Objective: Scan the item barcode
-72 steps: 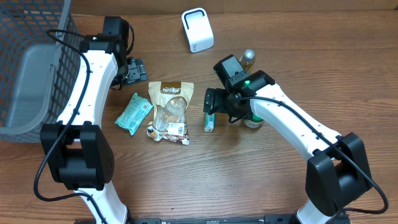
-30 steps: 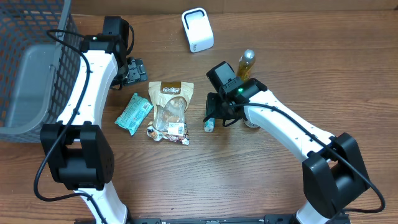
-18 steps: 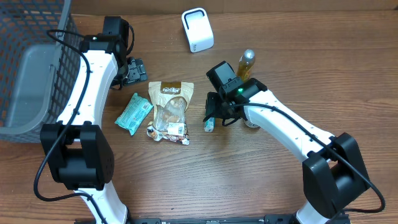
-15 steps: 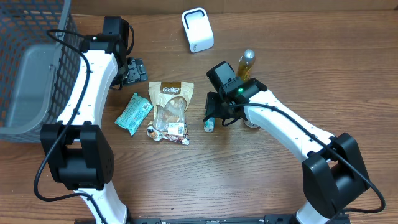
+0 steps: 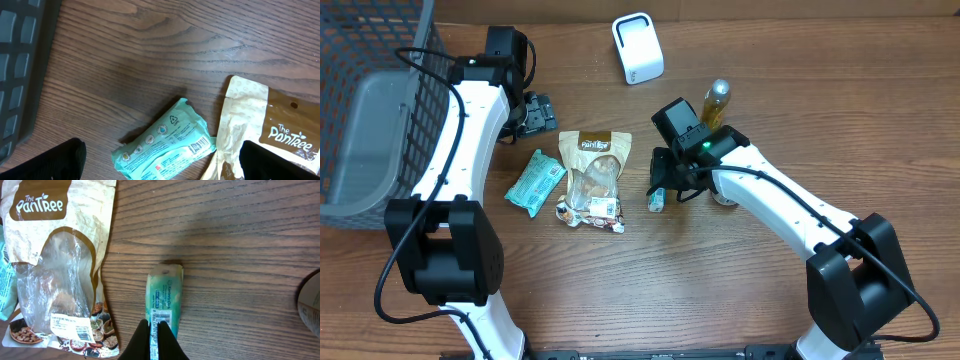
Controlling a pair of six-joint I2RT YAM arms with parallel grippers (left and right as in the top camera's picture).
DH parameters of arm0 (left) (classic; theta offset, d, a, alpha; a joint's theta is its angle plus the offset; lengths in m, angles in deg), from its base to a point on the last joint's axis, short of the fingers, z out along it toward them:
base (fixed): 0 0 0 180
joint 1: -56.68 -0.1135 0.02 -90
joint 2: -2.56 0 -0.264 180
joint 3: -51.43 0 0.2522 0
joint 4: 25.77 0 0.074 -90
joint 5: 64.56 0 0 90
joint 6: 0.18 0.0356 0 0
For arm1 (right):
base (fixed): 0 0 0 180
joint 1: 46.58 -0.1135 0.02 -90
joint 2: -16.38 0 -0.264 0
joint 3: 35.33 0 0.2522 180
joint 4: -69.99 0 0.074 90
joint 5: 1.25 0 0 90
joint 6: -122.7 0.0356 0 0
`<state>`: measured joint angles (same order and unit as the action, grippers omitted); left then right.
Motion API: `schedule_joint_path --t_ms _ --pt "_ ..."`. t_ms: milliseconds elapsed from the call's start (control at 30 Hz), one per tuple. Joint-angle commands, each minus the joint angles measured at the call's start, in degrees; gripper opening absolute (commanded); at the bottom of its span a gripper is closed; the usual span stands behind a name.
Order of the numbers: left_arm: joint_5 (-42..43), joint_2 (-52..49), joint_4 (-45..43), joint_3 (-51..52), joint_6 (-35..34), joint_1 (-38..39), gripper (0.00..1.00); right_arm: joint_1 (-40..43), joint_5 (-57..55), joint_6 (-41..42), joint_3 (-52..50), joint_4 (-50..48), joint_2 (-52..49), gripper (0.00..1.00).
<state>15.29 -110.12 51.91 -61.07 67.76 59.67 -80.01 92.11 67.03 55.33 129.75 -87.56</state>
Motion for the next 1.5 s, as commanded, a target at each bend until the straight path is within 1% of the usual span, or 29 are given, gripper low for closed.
schedule_joint_path --t_ms 0,133,300,733,1000,1467 --pt "-0.8 -0.4 0.1 -1.1 0.9 0.1 1.0 -0.3 -0.7 -0.1 -0.2 -0.4 -0.2 0.04" --pt "-0.8 -0.4 0.1 -1.1 0.9 0.1 0.99 -0.3 -0.7 0.4 -0.2 -0.5 -0.2 0.04" --pt "-0.8 -0.4 0.1 -1.1 0.9 0.1 1.0 -0.4 -0.7 5.4 -0.2 -0.7 -0.2 0.04" --pt "-0.8 -0.4 0.1 -1.1 0.9 0.1 1.0 -3.4 -0.7 5.3 -0.5 -3.9 -0.3 0.08" --pt "-0.8 -0.4 0.1 -1.1 0.9 0.1 0.99 -5.6 -0.7 5.3 -0.5 -7.0 -1.4 0.07" --pt "-0.8 -0.4 0.1 -1.1 0.9 0.1 1.0 -5.9 -0.7 5.3 -0.5 -7.2 -5.5 0.08"
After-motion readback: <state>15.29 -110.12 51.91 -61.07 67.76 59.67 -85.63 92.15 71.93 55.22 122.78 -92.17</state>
